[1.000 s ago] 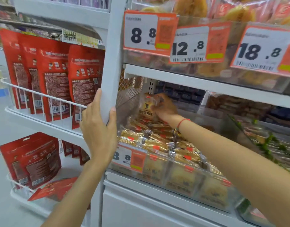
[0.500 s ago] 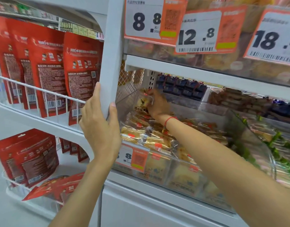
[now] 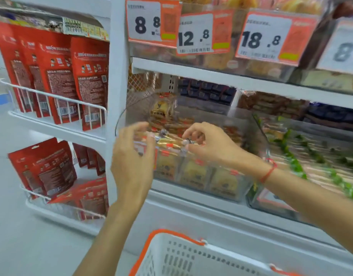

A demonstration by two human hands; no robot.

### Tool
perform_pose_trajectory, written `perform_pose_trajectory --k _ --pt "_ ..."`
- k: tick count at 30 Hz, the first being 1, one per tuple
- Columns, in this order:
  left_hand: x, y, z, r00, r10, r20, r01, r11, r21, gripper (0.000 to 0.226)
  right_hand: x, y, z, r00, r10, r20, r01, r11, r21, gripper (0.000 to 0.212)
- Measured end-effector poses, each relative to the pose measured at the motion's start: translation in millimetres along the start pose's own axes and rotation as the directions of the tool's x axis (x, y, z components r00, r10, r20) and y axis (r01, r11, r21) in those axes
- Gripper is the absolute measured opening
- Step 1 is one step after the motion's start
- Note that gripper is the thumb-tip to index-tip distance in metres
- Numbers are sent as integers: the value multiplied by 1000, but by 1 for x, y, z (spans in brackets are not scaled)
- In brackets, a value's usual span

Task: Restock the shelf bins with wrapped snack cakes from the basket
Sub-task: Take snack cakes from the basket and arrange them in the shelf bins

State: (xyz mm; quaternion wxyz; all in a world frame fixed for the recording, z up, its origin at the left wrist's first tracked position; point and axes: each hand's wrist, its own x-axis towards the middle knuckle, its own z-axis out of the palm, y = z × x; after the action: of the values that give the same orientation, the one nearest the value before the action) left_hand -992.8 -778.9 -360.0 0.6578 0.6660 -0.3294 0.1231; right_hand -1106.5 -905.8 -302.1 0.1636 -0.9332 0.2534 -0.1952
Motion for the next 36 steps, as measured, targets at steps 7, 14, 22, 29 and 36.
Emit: perform_pose_trajectory --k 7,14,22,29,36 --pt "-67 7 -25 694 -293 658 -80 877 474 14 -105 21 28 968 1 253 39 987 -153 14" --pt "-137 -59 -19 138 -704 697 -481 568 668 29 -185 67 139 743 259 617 -116 958 -262 25" --pt "-257 -127 -34 -135 -793 594 -557 557 617 34 -266 81 272 478 226 849 -256 960 -112 53" --pt "-304 -164 -53 -249 -849 466 -504 524 686 42 -319 73 337 505 274 818 -393 917 -64 62" --pt "-315 -171 -57 -346 -842 415 -361 528 769 36 -325 75 341 499 311 809 -624 777 86 25"
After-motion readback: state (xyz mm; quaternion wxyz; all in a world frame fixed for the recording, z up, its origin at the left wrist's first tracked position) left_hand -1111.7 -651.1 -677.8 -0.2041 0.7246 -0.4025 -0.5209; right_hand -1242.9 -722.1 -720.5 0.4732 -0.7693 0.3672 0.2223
